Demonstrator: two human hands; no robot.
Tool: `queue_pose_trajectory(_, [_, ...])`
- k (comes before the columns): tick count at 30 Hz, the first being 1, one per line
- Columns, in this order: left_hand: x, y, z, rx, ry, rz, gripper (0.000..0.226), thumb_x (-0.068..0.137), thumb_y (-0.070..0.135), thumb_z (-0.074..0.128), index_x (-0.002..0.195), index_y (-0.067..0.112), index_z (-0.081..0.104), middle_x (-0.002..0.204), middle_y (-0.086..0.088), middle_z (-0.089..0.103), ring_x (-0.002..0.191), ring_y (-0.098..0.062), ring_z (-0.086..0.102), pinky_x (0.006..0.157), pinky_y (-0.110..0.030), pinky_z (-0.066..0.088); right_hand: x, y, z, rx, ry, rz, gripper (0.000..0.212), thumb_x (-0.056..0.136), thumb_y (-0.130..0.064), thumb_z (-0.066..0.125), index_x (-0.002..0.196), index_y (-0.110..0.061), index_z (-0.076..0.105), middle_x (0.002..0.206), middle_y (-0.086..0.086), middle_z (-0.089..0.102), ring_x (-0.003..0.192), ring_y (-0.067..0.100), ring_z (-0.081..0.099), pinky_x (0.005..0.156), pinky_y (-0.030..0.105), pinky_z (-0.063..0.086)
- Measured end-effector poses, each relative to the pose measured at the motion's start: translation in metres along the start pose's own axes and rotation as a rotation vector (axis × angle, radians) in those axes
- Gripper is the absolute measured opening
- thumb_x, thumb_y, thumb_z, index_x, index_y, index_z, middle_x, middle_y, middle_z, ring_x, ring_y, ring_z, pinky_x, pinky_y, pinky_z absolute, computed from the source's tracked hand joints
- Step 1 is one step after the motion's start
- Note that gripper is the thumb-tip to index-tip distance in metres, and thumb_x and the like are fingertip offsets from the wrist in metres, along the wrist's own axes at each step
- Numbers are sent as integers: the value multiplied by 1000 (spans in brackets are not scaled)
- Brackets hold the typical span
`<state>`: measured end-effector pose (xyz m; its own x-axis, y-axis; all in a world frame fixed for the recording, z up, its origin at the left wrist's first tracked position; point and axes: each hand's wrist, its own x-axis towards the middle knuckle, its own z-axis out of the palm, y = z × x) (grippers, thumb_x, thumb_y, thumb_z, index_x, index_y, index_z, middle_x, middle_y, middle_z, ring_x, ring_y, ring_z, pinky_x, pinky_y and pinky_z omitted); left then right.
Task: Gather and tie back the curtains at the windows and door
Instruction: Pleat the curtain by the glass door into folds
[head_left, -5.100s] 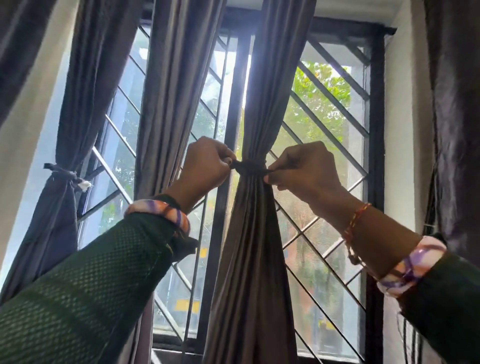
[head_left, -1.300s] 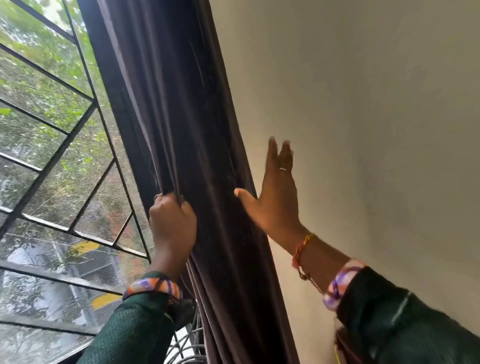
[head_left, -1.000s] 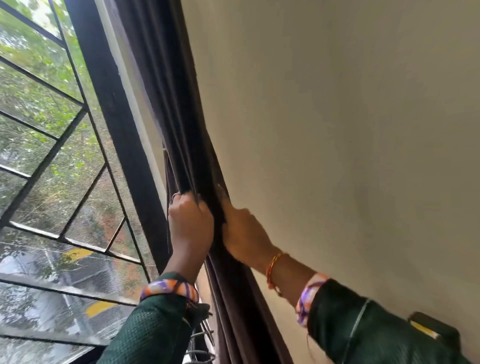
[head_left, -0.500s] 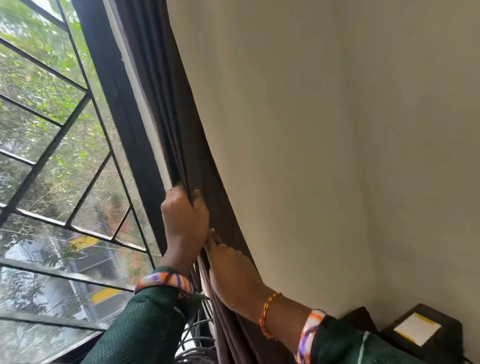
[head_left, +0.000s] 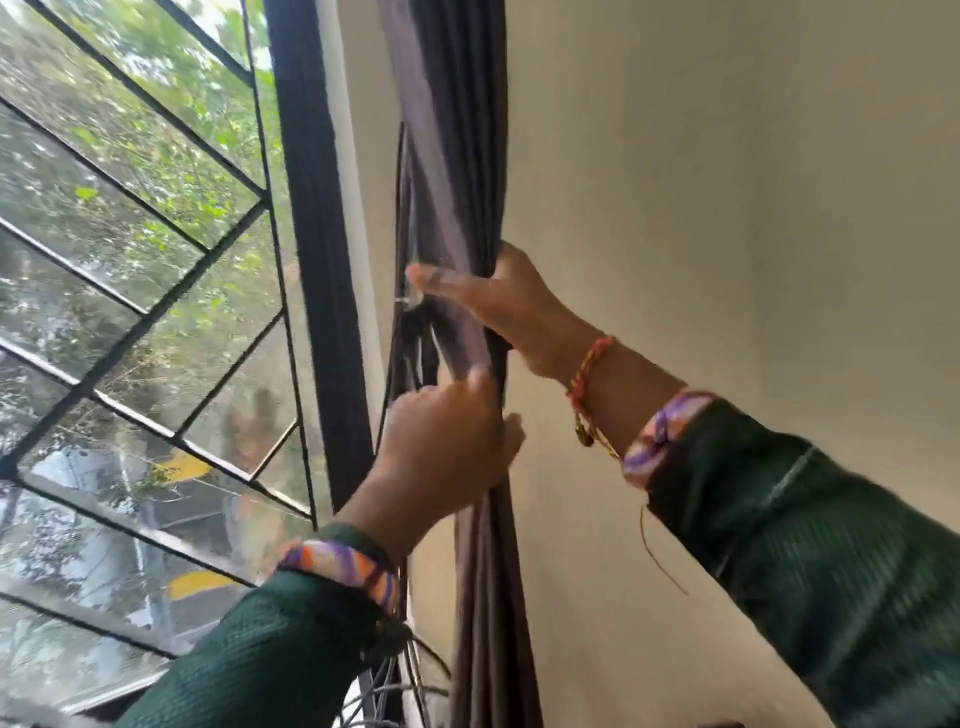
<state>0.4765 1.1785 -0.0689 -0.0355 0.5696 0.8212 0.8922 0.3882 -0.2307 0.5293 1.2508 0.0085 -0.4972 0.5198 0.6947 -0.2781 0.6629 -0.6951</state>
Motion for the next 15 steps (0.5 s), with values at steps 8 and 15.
queue_pose_trajectory(8, [31,-53,-2,-307,85,-356,34,89,45,51,91,15,67,79,-4,69,69,-18,63,57,-29,48,24,13,-25,-217,13,113,25,85,0,54,109,5,58,108,26,62,100,38,61,90,51,51])
queue_pose_trajectory(15, [47,-66,29,-816,75,-563,26,72,36,75,88,17,70,77,-6,70,61,-12,61,56,-23,50,21,10,-28,-115,-11,145,27,88,-2,55,114,1,57,111,19,61,104,32,59,97,44,48])
